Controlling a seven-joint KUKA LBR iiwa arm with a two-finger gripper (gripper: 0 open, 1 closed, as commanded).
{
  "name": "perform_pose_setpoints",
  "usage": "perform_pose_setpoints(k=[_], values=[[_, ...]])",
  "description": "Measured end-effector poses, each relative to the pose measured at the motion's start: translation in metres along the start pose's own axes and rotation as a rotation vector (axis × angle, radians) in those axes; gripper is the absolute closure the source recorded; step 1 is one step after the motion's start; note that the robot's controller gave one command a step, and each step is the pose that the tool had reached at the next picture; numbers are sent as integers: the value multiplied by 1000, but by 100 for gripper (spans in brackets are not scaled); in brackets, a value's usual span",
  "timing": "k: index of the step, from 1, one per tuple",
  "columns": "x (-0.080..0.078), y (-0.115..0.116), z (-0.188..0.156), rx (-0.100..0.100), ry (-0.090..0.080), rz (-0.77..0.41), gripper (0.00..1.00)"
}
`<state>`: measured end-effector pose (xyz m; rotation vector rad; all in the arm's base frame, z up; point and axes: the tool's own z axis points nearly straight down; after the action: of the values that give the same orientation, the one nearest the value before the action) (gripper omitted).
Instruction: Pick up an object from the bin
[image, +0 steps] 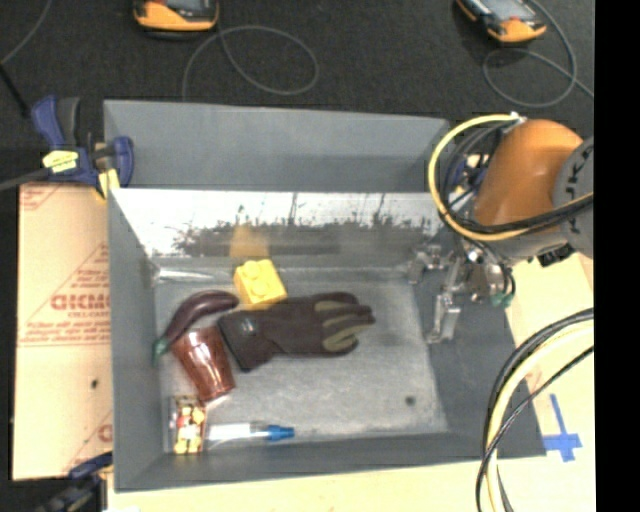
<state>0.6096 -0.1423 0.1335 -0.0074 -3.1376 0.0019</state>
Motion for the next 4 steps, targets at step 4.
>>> perform_pose_setpoints(k=[4], values=[[-10,97,11,5,-15,-213,0]])
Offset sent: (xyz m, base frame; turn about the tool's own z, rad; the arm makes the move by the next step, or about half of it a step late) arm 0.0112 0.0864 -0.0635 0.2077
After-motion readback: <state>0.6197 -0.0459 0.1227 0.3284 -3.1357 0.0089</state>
